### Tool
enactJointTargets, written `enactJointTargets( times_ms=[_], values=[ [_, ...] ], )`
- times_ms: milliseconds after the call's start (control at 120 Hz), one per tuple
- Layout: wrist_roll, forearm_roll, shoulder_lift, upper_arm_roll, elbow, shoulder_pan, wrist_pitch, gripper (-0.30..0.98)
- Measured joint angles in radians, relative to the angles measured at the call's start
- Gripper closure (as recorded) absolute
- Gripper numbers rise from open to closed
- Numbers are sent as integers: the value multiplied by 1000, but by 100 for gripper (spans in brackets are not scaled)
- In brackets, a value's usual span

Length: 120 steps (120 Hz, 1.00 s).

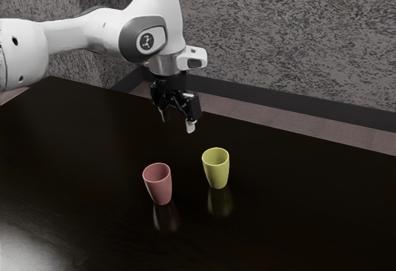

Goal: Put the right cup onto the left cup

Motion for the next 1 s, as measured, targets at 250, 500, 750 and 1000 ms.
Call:
enactJointTargets(
  times_ms=[250, 500, 750, 1000],
  values=[
    [-10, -37, 82, -21, -1, -28, 71, 5],
    [-17, -56, 159, -34, 7, -41, 126, 6],
    [-21, -53, 251, -33, 90, -59, 150, 7],
    [-21, -45, 342, -30, 177, -56, 155, 8]
  ],
)
